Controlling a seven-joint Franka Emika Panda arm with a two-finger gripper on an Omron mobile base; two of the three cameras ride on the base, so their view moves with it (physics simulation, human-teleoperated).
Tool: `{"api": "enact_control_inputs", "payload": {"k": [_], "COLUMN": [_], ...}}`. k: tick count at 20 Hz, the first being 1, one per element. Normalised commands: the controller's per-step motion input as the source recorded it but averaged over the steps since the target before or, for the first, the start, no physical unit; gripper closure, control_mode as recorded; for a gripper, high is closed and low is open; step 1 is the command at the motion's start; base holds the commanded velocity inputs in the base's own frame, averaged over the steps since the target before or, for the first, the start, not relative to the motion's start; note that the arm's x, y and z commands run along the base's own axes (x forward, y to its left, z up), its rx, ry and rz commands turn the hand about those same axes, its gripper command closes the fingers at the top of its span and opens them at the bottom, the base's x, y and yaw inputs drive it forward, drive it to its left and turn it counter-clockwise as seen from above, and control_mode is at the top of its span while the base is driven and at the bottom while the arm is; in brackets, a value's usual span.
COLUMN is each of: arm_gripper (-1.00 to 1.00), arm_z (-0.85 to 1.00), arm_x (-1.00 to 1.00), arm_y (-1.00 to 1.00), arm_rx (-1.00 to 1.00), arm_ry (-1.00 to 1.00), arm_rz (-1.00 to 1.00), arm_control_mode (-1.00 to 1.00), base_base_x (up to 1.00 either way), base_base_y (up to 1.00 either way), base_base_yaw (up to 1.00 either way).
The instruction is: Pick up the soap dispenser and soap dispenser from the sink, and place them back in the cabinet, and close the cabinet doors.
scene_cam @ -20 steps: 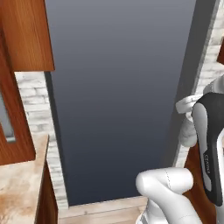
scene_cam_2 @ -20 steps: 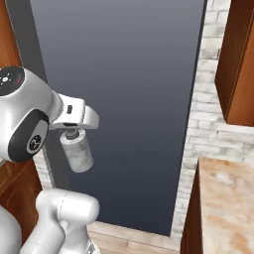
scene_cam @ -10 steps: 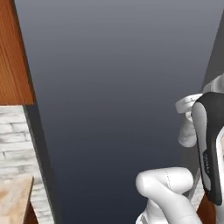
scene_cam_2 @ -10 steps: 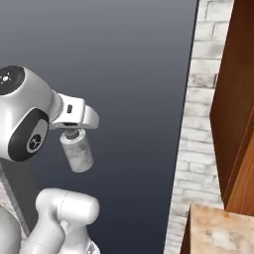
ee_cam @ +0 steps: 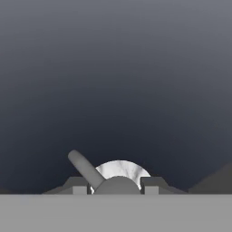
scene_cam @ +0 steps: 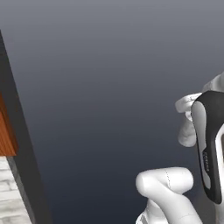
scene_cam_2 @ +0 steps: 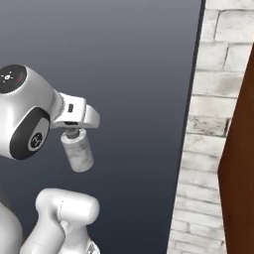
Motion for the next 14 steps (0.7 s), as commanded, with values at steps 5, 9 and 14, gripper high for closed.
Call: {"api": "enact_control_inputs", "payload": {"k": [5, 9, 14], "arm_gripper": [1.0, 1.0, 1.0], "arm_z": [0.0, 0.0, 0.0], "arm_x": [0.0, 0.0, 0.0], "arm_y": [0.0, 0.0, 0.0], "arm_rx": [0.0, 0.0, 0.0], "arm_ry": [0.0, 0.0, 0.0], "arm_rz": [0.0, 0.0, 0.0], "arm_control_mode": [1.0, 1.0, 1.0], "base_base_x": [-0.04, -0.17, -0.26], "base_base_y": [-0.04, -0.04, 0.0], "base_base_yaw": [0.38, 0.34, 0.4]}}
